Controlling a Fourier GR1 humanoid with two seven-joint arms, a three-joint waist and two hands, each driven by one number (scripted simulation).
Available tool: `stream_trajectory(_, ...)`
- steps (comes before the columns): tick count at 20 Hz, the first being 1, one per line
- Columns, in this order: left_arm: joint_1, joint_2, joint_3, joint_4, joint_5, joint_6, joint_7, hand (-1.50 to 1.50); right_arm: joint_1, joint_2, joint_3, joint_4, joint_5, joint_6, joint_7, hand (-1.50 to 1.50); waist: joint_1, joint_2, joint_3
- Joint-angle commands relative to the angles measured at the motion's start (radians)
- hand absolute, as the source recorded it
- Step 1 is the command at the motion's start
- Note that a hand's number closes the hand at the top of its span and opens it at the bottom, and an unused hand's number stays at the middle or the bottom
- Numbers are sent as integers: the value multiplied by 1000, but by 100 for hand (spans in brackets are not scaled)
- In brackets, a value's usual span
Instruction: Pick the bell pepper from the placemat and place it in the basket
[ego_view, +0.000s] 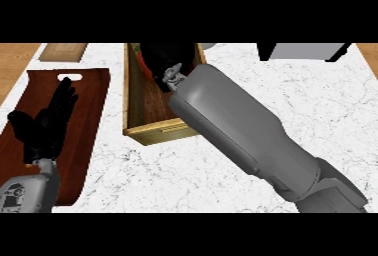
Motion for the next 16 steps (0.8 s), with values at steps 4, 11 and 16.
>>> stream_trajectory(4,-64,11,17,48,1,-3,10,0,-29,2,16,132,-12,-67,-58,150,-4,1,0)
stream_trajectory(11,17,-13,-13,-22,-25,6,0,0,-7,-2,-33,177,64,-50,-114,150,-11,-2,0)
stream_trajectory(16,-5,-23,-18,-16,-28,13,24,0,52,2,17,144,76,-69,-99,150,-14,-4,1)
